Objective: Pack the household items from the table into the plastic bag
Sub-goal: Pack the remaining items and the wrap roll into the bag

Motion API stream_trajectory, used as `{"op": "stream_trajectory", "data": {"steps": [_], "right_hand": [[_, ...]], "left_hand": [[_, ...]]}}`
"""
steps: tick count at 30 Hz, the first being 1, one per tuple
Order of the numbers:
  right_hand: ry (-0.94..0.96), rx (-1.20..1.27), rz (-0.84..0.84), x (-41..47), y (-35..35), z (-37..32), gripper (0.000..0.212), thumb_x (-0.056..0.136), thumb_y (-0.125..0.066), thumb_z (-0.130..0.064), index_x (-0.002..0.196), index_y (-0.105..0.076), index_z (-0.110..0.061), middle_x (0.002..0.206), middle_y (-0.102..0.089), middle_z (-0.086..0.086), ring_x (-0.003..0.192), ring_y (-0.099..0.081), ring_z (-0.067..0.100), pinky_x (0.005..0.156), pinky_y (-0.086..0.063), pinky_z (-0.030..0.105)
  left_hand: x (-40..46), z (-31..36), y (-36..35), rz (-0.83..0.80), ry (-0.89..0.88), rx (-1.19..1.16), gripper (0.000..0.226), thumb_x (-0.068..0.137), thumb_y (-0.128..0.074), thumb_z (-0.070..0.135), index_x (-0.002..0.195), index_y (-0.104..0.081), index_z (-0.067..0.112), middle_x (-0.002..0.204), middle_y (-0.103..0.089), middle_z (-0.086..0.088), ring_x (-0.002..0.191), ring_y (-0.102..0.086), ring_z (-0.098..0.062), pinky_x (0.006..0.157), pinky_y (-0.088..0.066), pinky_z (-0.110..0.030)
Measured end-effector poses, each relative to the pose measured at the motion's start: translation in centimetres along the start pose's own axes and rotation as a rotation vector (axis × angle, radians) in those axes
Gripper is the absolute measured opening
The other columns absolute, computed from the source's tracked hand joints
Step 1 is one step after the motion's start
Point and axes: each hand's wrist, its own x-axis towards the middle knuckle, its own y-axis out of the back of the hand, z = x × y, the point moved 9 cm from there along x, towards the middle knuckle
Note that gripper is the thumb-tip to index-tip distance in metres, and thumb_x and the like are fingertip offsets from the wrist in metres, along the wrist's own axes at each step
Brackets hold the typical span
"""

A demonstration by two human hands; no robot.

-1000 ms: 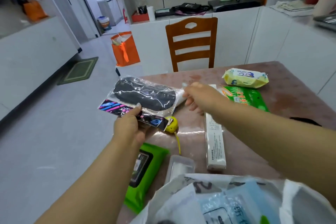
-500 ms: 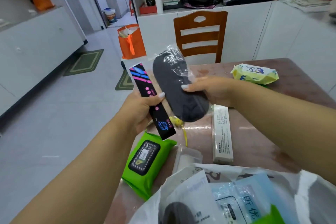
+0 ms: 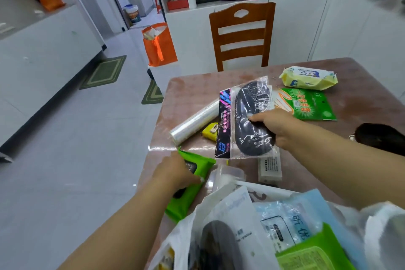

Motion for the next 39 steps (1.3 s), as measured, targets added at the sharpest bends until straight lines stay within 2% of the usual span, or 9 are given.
{"op": "stream_trajectory", "data": {"steps": [3,7,13,16,19,24,29,34,39], "right_hand": [[0.016,0.016,0.017,-0.1,0.3,0.2,0.014,0.088,-0.065,-0.01,0.078,-0.057,-0.004,0.066,-0.057,0.005,0.049,-0.054,0.013,0.042,-0.039,0.02],[0.022,0.004,0.021,-0.6,0.3,0.2,0.015,0.091,-0.063,-0.012,0.079,-0.057,-0.006,0.072,-0.057,0.006,0.066,-0.053,0.018,0.052,-0.036,0.026],[0.012,0.112,-0.007,-1.0,-0.4,0.1,0.009,0.089,-0.062,-0.011,0.091,-0.062,-0.002,0.095,-0.066,0.016,0.086,-0.063,0.029,0.08,-0.053,0.037],[0.032,0.336,-0.201,-2.5,-3.1,-1.0,0.027,0.098,-0.048,-0.024,0.091,-0.065,-0.004,0.085,-0.07,0.016,0.074,-0.066,0.027,0.073,-0.052,0.034],[0.07,0.508,-0.392,-4.3,-4.5,-2.7,0.052,0.095,-0.044,-0.051,0.116,-0.068,-0.01,0.111,-0.071,0.018,0.096,-0.069,0.032,0.088,-0.053,0.046],[0.091,0.379,-0.33,-5.4,-2.2,-3.8,0.016,0.088,-0.063,-0.019,0.097,-0.069,-0.008,0.075,-0.075,0.012,0.061,-0.072,0.025,0.056,-0.06,0.034],[0.119,0.346,-0.24,-7.2,1.1,-6.3,0.031,0.084,-0.063,-0.02,0.112,-0.065,-0.008,0.083,-0.074,0.015,0.066,-0.071,0.028,0.062,-0.06,0.039],[0.148,0.408,-0.34,-12.1,2.4,-8.9,0.035,0.084,-0.058,-0.031,0.115,-0.066,-0.015,0.097,-0.071,0.013,0.078,-0.069,0.031,0.069,-0.058,0.049],[0.183,0.443,-0.453,-18.9,1.7,-9.7,0.023,0.088,-0.054,-0.028,0.103,-0.066,-0.015,0.083,-0.072,0.014,0.064,-0.07,0.03,0.063,-0.058,0.051]], "left_hand": [[0.2,-0.1,-0.2,0.057,0.009,-0.003,0.092,0.054,-0.078,0.055,0.125,-0.038,0.013,0.116,-0.054,-0.008,0.105,-0.057,-0.028,0.081,-0.051,-0.034],[0.2,-0.6,1.1,0.07,0.021,-0.161,0.072,0.055,-0.075,0.048,0.111,-0.045,0.013,0.1,-0.058,-0.004,0.093,-0.058,-0.025,0.071,-0.048,-0.03],[-0.6,4.0,9.7,0.028,-0.161,-1.031,0.047,0.065,-0.082,0.031,0.102,-0.069,0.006,0.088,-0.075,-0.013,0.074,-0.073,-0.026,0.068,-0.059,-0.035],[-2.5,10.3,12.8,0.114,-0.366,-1.003,0.071,0.058,-0.08,0.06,0.113,-0.065,0.018,0.1,-0.075,-0.006,0.088,-0.073,-0.025,0.08,-0.058,-0.041],[-6.0,13.1,13.0,0.263,-0.374,-0.857,0.051,0.086,-0.054,0.058,0.105,-0.066,0.012,0.104,-0.065,-0.003,0.098,-0.062,-0.022,0.085,-0.044,-0.026],[-8.6,14.9,11.3,-0.022,-0.302,-1.291,0.036,0.097,-0.048,0.042,0.072,-0.053,0.017,0.063,-0.067,-0.008,0.077,-0.068,-0.03,0.075,-0.057,-0.042],[-10.2,13.6,13.2,-0.079,-0.385,-0.976,0.041,0.083,-0.059,0.054,0.107,-0.064,0.021,0.105,-0.065,-0.011,0.08,-0.063,-0.017,0.061,-0.052,-0.025],[-15.9,10.8,13.9,-0.13,-0.444,-0.551,0.047,0.067,-0.069,0.063,0.087,-0.059,0.021,0.085,-0.057,-0.009,0.067,-0.054,-0.021,0.057,-0.046,-0.03],[-20.6,7.8,15.1,-0.207,-0.457,-0.844,0.07,0.059,-0.057,0.071,0.1,-0.059,0.015,0.073,-0.061,-0.013,0.058,-0.057,-0.02,0.05,-0.053,-0.031]]}}
